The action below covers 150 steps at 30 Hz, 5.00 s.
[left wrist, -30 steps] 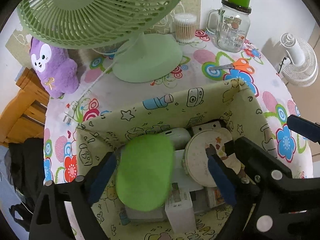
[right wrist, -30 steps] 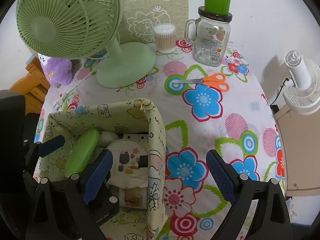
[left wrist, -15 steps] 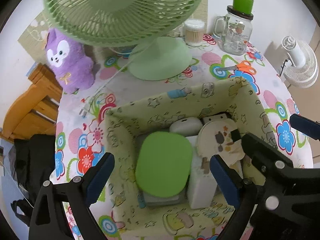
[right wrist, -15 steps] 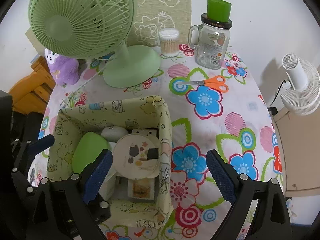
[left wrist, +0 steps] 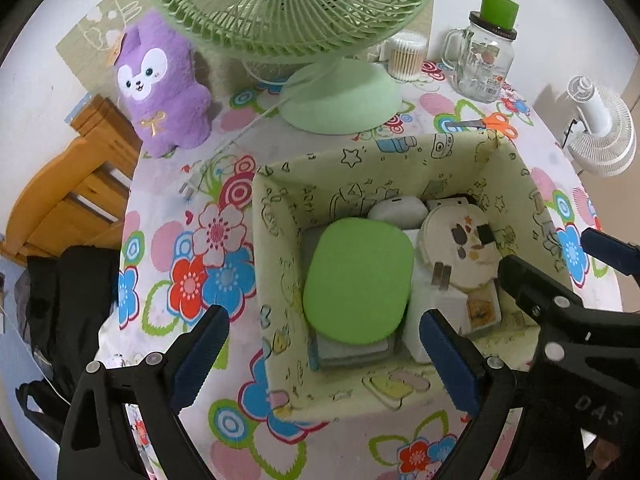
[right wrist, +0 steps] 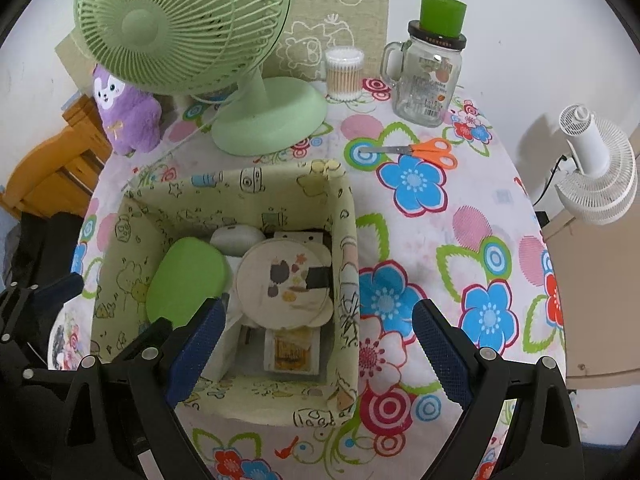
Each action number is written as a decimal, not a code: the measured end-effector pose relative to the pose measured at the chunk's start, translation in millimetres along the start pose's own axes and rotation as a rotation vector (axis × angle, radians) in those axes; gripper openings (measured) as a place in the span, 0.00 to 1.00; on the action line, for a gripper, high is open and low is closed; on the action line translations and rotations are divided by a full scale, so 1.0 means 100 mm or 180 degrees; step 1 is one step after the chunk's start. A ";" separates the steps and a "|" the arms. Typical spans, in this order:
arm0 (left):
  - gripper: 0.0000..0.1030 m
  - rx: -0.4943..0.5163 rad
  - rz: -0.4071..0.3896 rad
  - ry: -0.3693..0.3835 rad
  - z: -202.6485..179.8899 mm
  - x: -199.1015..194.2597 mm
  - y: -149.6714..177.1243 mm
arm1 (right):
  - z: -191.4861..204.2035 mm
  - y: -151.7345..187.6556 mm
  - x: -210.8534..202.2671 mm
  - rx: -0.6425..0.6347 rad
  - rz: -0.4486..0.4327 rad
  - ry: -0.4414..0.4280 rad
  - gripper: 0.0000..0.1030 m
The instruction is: Organize rigid objects
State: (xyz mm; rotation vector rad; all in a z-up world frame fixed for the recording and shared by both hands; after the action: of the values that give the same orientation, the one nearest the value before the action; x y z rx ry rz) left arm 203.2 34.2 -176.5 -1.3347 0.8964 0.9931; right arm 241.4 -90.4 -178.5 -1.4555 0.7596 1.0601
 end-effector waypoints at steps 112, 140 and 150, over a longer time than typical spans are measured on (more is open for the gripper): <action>1.00 -0.0339 -0.1084 0.0142 -0.13 -2.21 0.92 | -0.26 0.85 -2.24 0.0008 -0.0929 0.0020 0.93; 1.00 -0.0313 -0.1041 0.0138 -0.13 -2.15 0.92 | -0.28 0.83 -2.22 0.0023 -0.0917 0.0034 0.93; 1.00 -0.0320 -0.1036 0.0143 -0.14 -2.15 0.92 | -0.27 0.83 -2.21 0.0029 -0.0914 0.0040 0.93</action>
State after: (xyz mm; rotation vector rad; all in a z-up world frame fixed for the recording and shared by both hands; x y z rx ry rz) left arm 43.5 6.2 -7.5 -1.5361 0.6418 0.7648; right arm 86.0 -153.9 -10.0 -1.5121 0.5431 0.8273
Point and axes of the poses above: each gripper's, at about its wrist camera, not at the fingertips, and x roughly the way its jaws point, z to its left, y to its underside, the point moved 9 cm from there along x, roughly the way its jaws point, and after that the axes turned 4 degrees about y, right-handed, at the moved point
